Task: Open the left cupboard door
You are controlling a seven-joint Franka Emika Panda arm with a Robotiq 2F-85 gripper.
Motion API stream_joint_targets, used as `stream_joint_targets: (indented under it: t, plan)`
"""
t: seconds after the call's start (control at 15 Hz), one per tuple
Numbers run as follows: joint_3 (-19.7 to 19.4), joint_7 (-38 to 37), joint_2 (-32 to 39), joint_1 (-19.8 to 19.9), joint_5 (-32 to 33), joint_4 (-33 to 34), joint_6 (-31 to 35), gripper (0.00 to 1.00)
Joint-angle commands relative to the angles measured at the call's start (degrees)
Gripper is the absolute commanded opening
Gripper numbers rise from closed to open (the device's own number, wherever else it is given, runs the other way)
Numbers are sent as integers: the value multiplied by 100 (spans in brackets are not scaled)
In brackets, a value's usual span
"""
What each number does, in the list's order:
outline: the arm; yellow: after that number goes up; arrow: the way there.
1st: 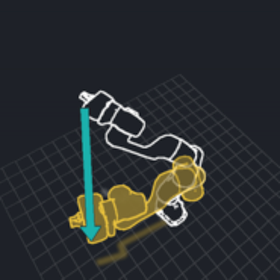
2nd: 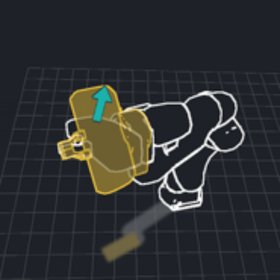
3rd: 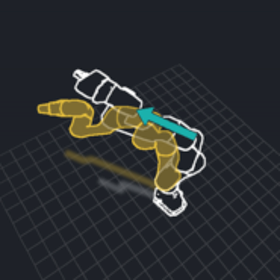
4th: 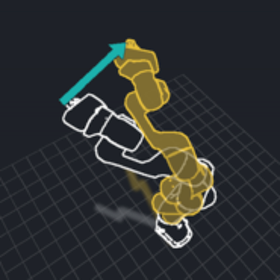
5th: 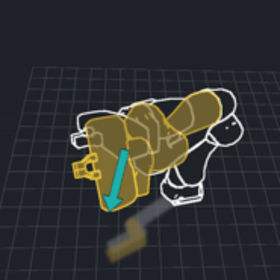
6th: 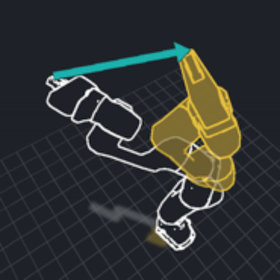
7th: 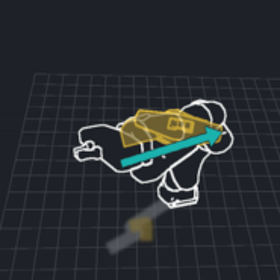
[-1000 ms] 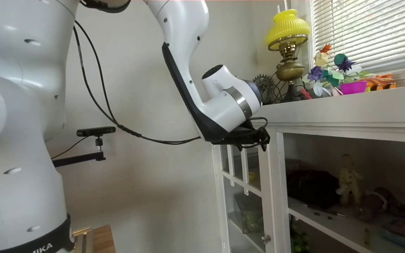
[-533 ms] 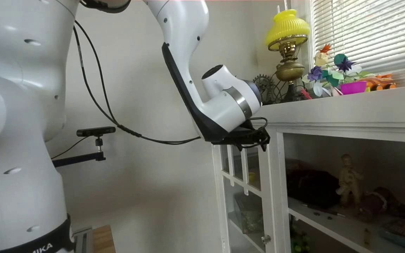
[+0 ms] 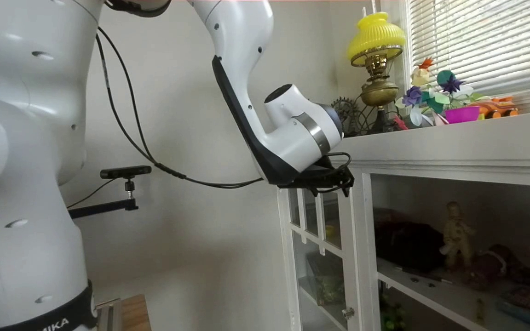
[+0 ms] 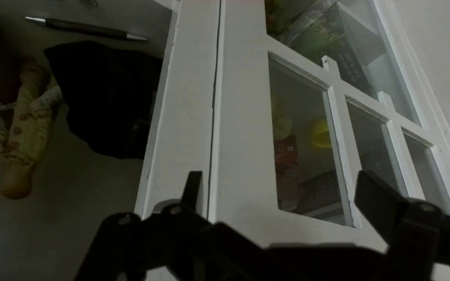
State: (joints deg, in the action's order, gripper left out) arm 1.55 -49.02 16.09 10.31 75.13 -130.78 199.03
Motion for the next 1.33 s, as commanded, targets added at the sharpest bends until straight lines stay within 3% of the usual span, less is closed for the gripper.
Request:
stream_joint_targets:
  t: [0.0, 1.27]
  plan:
    - [5, 50, 119, -44, -110, 174, 11, 100]
    - [88, 140, 929, -72, 43, 944, 303, 100]
